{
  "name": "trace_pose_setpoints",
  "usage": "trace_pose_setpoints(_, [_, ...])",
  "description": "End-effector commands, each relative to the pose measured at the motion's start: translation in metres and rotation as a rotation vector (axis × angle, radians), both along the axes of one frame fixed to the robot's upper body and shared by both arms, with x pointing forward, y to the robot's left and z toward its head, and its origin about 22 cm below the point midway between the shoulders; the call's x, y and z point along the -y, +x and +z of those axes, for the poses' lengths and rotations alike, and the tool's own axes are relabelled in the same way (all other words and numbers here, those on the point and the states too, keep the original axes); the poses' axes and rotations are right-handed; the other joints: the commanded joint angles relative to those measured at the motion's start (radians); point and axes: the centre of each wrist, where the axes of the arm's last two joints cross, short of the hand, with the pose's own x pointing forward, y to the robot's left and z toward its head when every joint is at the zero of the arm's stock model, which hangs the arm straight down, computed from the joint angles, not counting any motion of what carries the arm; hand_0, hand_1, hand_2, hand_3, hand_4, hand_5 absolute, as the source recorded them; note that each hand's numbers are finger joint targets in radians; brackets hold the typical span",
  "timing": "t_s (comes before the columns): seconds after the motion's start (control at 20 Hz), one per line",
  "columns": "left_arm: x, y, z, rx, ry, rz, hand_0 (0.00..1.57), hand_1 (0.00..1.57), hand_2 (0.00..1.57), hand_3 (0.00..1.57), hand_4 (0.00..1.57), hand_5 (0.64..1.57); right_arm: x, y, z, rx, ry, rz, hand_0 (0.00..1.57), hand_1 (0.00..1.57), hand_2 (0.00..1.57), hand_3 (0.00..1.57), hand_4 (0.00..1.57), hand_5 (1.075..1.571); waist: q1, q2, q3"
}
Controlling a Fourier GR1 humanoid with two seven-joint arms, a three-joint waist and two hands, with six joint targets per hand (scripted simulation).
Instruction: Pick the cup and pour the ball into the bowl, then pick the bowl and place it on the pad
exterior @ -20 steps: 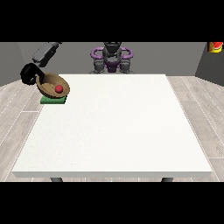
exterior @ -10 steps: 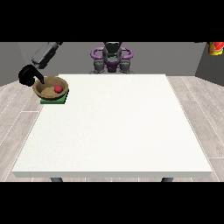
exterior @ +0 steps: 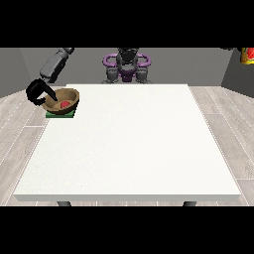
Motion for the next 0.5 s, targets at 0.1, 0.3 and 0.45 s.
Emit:
trace_pose_setpoints(0.1, [0.0,-0.002,0.01,0.01,0.006,-0.013,0.0,0.0,0.0,0.0,1.21,1.569,-0.008,0.001,-0.014,-0.078,-0.04,0.079,0.0,0.0,0.0,0.0,0.0,1.41,0.024,-0.009,0.0011])
trace_pose_setpoints(0.3, [0.031,0.014,-0.019,-0.089,-0.014,-0.034,0.0,0.0,0.0,0.0,1.19,1.569,-0.003,0.003,-0.005,-0.166,-0.051,0.096,0.0,0.0,0.0,0.0,0.0,1.395,0.021,-0.116,0.001])
trace_pose_setpoints(0.45, [0.024,0.012,-0.054,-0.193,-0.024,-0.002,0.0,0.0,0.0,0.0,1.19,1.569,0.002,0.014,0.042,-0.192,-0.081,0.124,0.0,0.0,0.0,0.0,0.2,1.375,-0.037,-0.203,-0.0014])
